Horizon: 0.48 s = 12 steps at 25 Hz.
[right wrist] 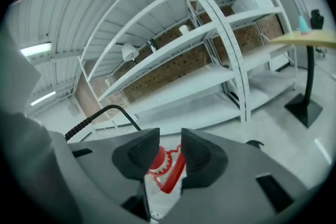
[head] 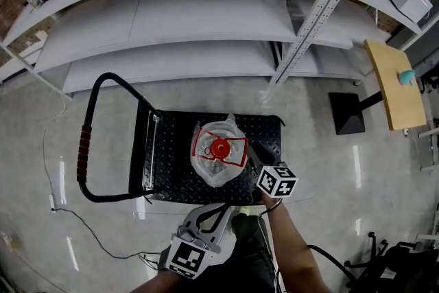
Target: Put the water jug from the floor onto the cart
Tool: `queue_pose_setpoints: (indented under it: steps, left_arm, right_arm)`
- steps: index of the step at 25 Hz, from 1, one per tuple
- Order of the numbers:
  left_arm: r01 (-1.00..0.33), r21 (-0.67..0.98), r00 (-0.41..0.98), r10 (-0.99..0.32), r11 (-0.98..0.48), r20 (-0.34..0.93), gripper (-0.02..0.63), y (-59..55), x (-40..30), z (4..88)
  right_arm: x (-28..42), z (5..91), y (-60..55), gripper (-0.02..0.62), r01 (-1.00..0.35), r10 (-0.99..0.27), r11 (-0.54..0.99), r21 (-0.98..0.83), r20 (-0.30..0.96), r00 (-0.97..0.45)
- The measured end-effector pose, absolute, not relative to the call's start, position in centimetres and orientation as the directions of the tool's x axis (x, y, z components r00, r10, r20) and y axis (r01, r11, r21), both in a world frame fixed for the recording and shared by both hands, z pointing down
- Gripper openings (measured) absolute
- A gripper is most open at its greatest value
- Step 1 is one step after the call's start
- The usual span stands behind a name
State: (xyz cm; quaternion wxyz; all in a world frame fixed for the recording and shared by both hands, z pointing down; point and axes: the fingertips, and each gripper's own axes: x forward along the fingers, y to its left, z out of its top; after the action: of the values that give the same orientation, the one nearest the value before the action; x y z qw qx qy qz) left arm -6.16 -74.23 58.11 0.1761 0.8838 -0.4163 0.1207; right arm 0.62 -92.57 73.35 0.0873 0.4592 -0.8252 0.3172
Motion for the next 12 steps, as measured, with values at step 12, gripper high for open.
queue_pose_setpoints:
  steps: [12]
  left_arm:
    - [-0.686,0.142,0.722,-0.646,-0.713,0.246,0.0,-66.9,-8.8,41.0]
  right_arm:
    - [-4.7,45.2,-74.0,0.002,-0.841,-0.785,0.504,-0.198,0.3,-0.542]
